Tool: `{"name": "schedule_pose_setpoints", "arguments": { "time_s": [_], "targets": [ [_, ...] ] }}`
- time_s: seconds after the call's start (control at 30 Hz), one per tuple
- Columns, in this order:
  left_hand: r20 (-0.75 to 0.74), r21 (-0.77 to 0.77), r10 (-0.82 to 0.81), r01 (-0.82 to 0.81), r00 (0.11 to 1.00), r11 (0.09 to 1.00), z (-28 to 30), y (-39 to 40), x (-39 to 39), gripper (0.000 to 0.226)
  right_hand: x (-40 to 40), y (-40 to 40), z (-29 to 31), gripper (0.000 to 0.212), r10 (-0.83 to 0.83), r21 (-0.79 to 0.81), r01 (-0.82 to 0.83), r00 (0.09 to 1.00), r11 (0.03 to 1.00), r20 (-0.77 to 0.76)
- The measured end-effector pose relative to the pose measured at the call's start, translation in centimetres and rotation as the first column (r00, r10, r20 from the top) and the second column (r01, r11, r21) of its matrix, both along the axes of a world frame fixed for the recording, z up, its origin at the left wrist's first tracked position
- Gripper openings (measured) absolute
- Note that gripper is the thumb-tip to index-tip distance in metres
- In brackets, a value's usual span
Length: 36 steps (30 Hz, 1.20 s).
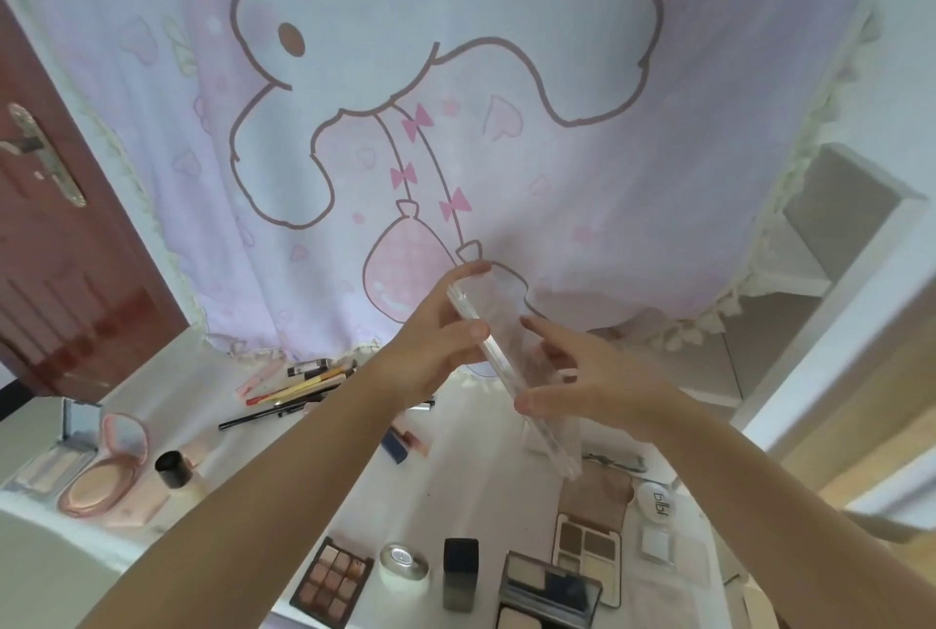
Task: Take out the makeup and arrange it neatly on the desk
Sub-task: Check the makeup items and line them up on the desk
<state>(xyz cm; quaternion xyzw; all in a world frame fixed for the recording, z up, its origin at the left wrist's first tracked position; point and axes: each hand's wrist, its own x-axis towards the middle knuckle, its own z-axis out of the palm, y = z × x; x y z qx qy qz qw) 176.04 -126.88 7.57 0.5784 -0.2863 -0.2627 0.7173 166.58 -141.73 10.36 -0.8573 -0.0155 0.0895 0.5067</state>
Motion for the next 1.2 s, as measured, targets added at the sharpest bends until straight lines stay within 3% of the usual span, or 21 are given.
{"name": "schedule_pose_setpoints", "arguments": {
  "time_s": [0.07,0.13,0.17,0.23,0.33,0.43,0.53,0.67,0.73,0.8,0.87,0.93,1.0,1.07,1.13,1.2],
  "targets": [
    [-0.099,-0.046,0.020,-0.024,0.995,0.999,-0.4,-0.2,-0.6,0.051,0.0,0.3,-0.8,0.056,-0.108,-0.005,0.108,0.994,0.994,0.013],
    [-0.153,-0.009,0.094,-0.096,0.984,0.995,-0.4,-0.6,-1.7,0.015,0.1,0.1,-1.9,0.081,-0.215,-0.096,0.222,0.974,0.970,0.077],
    [-0.143,0.040,0.149,-0.144,0.979,0.989,-0.7,-0.8,-1.8,0.022,0.0,-0.1,-2.3,0.088,-0.237,-0.195,0.255,0.965,0.947,0.111],
    [-0.126,0.079,0.237,-0.228,0.963,0.970,-1.0,-1.0,-1.8,0.032,-0.5,-0.9,-2.1,0.073,-0.233,-0.245,0.275,0.954,0.930,0.186],
    [-0.105,0.132,0.277,-0.263,0.955,0.956,-0.1,-0.7,-1.3,0.034,-0.7,-2.2,-1.5,0.068,-0.267,0.000,0.272,0.945,0.962,0.188],
    [0.072,0.233,0.210,-0.222,0.975,0.947,1.2,-1.4,-1.2,0.036,0.2,-3.5,0.6,0.060,-0.352,0.267,0.317,0.931,0.910,0.097],
    [0.141,0.282,0.170,-0.205,0.975,0.937,3.5,-2.2,-0.8,0.026,0.8,-4.2,1.9,0.037,-0.333,0.281,0.296,0.939,0.913,0.092],
    [0.120,0.362,0.160,-0.193,0.980,0.912,5.7,-1.6,1.5,0.016,1.5,-4.6,2.3,0.025,-0.572,0.503,0.450,0.813,0.738,0.112],
    [-0.024,0.226,0.181,-0.171,0.983,0.959,5.9,-1.1,2.0,0.013,2.0,-4.9,2.2,0.029,-0.653,0.625,0.453,0.747,0.635,0.122],
    [-0.230,0.019,0.193,-0.194,0.954,0.981,5.6,-1.2,1.8,0.035,2.2,-4.5,1.8,0.034,-0.677,0.694,0.425,0.726,0.581,0.121],
    [-0.244,-0.025,0.229,-0.242,0.942,0.970,4.9,-1.9,1.3,0.044,2.5,-3.9,0.9,0.040,-0.660,0.701,0.408,0.741,0.585,0.119],
    [-0.194,-0.008,0.285,-0.293,0.939,0.956,4.5,-2.6,1.0,0.043,2.8,-3.6,0.5,0.041,-0.627,0.538,0.452,0.753,0.712,0.198],
    [-0.188,0.001,0.325,-0.331,0.927,0.944,4.4,-2.6,1.4,0.043,2.8,-3.6,0.5,0.060,-0.536,0.184,0.506,0.759,0.843,0.369],
    [-0.174,0.030,0.310,-0.309,0.935,0.950,4.4,-2.3,1.9,0.043,2.7,-3.7,0.6,0.087,-0.398,-0.128,0.493,0.808,0.861,0.434],
    [-0.165,0.057,0.277,-0.272,0.946,0.961,4.4,-2.1,2.2,0.040,2.5,-3.5,0.8,0.089,-0.280,-0.371,0.446,0.862,0.814,0.423],
    [-0.150,0.075,0.246,-0.237,0.958,0.969,4.6,-2.0,2.5,0.038,2.5,-3.7,1.4,0.084,-0.195,-0.485,0.403,0.885,0.777,0.423]
  ]
}}
